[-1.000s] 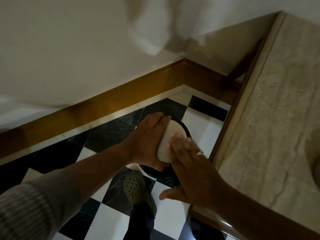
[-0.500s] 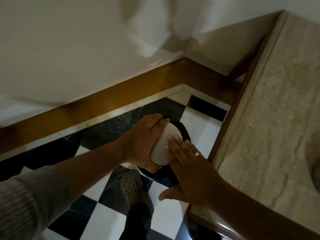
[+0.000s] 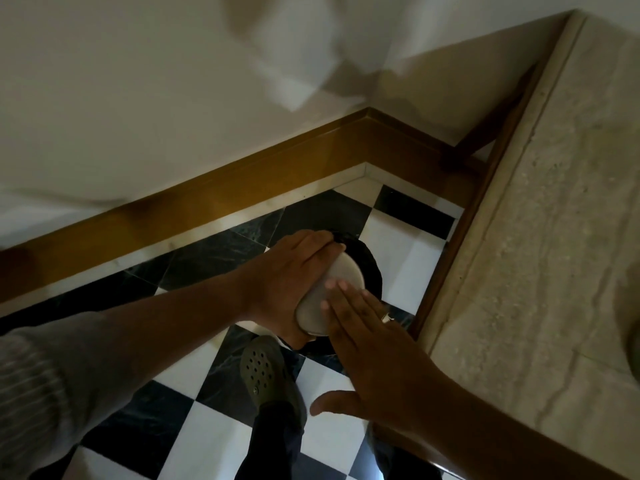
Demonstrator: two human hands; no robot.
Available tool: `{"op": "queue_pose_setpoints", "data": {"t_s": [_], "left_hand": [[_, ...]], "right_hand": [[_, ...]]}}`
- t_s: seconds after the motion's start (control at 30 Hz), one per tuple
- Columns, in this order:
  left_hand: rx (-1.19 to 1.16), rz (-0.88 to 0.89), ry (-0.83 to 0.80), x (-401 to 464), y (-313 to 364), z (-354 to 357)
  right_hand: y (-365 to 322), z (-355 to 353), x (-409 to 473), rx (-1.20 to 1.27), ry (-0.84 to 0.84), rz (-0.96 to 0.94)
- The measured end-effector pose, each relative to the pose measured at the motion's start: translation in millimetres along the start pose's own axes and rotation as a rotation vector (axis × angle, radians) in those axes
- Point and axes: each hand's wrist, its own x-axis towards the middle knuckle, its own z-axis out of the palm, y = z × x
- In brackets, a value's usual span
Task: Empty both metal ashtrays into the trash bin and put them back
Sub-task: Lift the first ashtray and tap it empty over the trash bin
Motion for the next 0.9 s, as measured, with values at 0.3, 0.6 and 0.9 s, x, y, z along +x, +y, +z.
{"op": "queue_pose_setpoints", "data": {"t_s": [0.3, 0.6, 0.9], "left_hand": [[-0.035, -0.031, -0.025, -4.0, 1.2, 0.5], [-0.063, -0.095, -0.029, -1.3, 1.2, 1.1], [0.003, -0.043, 0.032, 4.7, 0.6, 0.6]], "right_hand": [[4.9, 2.3, 4.4, 0.052, 0.011, -0.001], [17.4, 3.5, 8.0, -0.002, -0.031, -0.061], [24.9, 5.3, 11.2, 0.003, -0.026, -0.117]]}}
